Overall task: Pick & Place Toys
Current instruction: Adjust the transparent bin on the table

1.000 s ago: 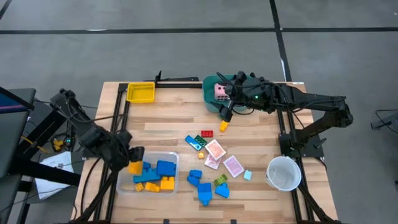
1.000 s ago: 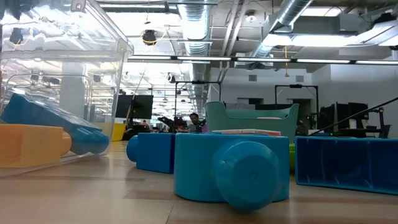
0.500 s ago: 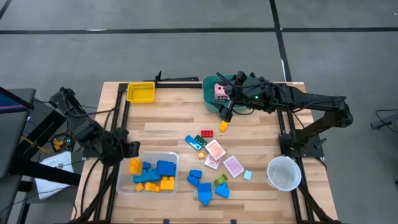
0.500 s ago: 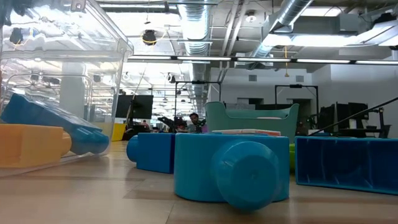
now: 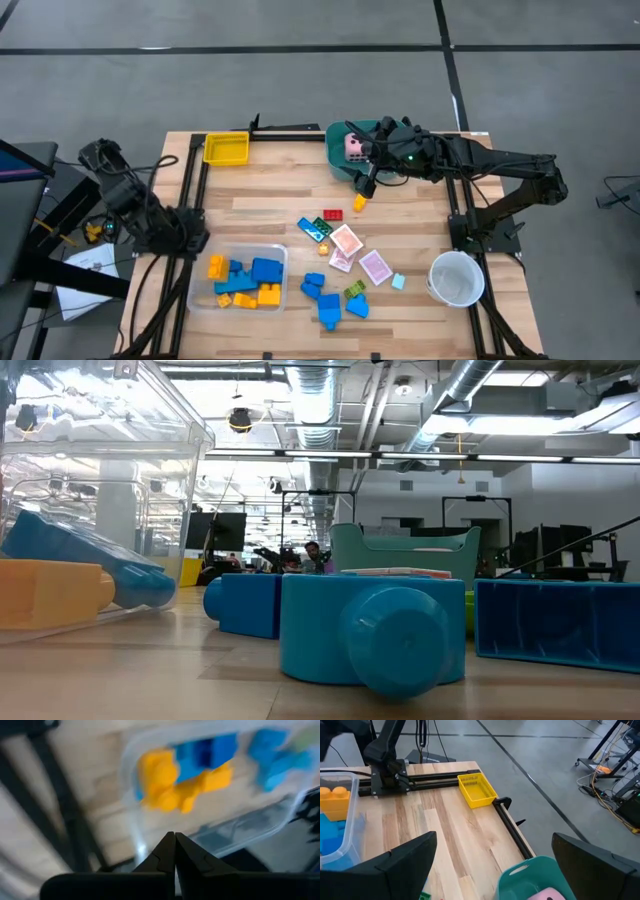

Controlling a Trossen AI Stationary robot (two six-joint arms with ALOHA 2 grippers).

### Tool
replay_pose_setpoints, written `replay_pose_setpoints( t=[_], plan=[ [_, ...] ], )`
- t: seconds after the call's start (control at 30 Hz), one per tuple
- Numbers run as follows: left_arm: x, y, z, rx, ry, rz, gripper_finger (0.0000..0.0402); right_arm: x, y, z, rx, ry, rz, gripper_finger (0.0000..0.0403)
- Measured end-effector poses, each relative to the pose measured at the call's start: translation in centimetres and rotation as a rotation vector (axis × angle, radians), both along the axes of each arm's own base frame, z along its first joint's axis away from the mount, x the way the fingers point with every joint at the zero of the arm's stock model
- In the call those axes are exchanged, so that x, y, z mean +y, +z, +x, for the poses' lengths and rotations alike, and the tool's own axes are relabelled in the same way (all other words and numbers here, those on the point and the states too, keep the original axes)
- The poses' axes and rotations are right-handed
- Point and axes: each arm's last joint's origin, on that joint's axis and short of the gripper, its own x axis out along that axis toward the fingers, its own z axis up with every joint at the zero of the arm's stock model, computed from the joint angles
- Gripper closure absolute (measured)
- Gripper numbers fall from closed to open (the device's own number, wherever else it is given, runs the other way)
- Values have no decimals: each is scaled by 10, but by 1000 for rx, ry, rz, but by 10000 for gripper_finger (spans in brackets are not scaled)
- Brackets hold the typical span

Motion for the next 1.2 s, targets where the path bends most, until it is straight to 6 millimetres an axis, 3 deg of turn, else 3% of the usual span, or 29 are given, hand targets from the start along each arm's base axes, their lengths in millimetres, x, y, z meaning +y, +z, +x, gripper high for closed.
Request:
replay_pose_setpoints(
  t=[0.23,0.43,0.87,1.2],
  plan=[
    [-1,2,-6,205,-47,-50,401,0,0,0,5,3,2,17],
    [-19,-17,9,339,-73,-27,401,1,-3,-1,33,6,3,17],
    [-46,-37,34,447,-85,17,401,1,-4,-2,55,17,-18,17],
    [-51,-42,41,418,-84,62,401,1,-4,-2,56,19,-21,17]
  ],
)
